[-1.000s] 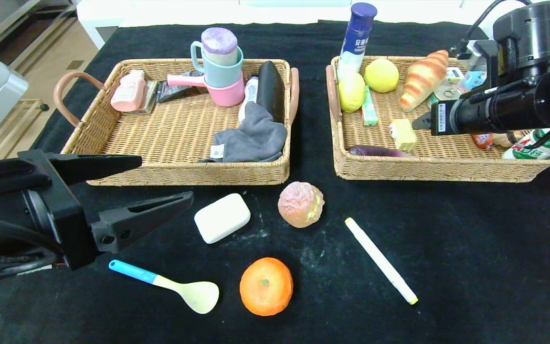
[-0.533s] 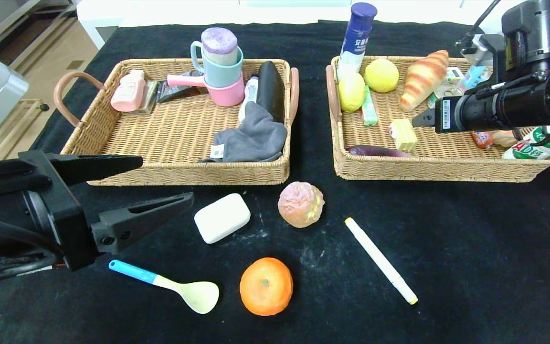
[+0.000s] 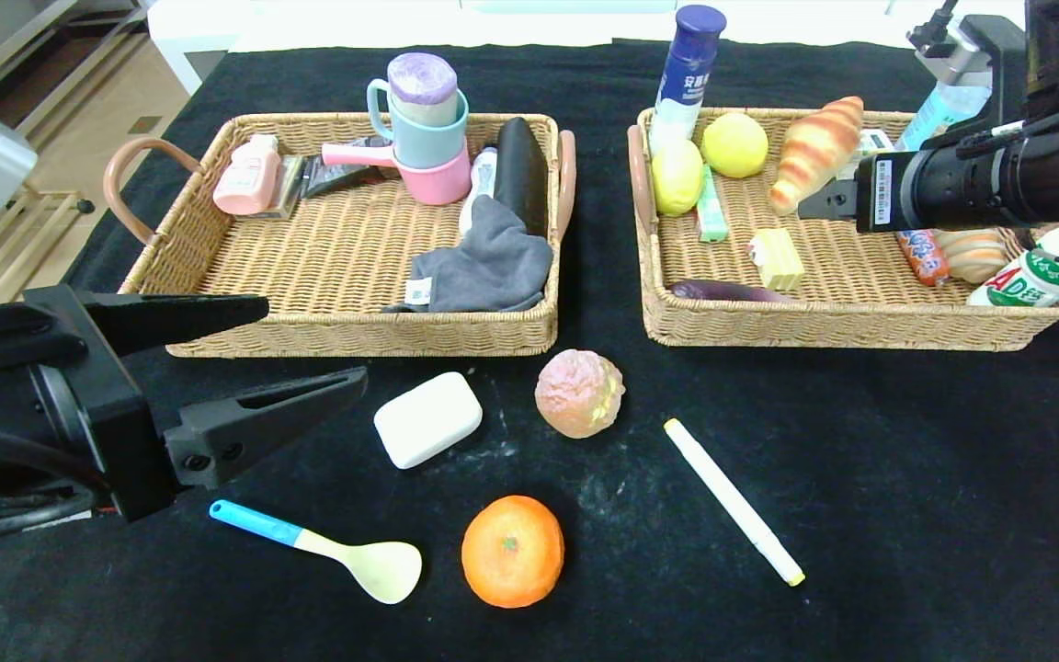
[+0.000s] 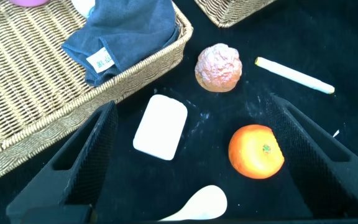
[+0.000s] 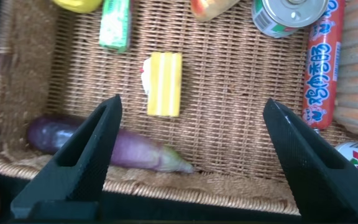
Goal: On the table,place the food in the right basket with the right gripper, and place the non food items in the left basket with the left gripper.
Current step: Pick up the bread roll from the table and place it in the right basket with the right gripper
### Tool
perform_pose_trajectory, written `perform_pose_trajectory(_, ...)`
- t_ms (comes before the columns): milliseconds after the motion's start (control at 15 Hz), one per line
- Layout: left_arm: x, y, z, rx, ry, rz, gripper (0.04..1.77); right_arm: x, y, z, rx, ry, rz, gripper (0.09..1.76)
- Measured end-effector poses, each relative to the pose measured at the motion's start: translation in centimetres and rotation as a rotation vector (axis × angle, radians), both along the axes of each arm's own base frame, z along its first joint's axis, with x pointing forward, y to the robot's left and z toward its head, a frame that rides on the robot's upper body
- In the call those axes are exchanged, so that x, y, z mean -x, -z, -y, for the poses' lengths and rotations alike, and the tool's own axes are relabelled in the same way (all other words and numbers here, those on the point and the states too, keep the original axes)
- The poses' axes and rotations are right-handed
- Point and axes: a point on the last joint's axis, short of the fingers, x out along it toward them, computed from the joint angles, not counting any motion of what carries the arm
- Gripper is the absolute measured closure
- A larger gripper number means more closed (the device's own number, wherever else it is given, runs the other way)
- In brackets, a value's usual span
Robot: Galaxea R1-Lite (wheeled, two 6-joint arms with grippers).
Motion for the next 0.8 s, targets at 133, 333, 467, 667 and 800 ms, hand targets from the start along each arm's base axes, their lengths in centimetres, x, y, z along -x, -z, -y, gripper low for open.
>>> perform_pose_trajectory(133,0.1,0.0,0.0,-0.007,0.001,0.008,0.09,0.9,-0.4,-0.7,-0.002,-0.021,0.011,0.18)
perform_pose_trajectory(333,0.2,0.0,-0.1,-0.013,0.001,0.013,0.09,2.6,-0.4,-1.8,0.03,-0.04,-0.028,0.17)
perform_pose_trajectory(467,0.2,0.0,-0.1,-0.015,0.001,0.012,0.09,3.7,-0.7,-2.6,0.033,-0.077,-0.032,0.16)
perform_pose_trajectory(667,0.2,0.0,-0.1,-0.014,0.001,0.015,0.09,4.7,-0.9,-4.0,0.028,-0.131,-0.029,0.15)
perform_pose_trajectory(800,0.3,0.1,-0.1,-0.015,0.001,0.012,0.09,5.3,-0.6,-5.4,0.026,-0.178,-0.038,0.15)
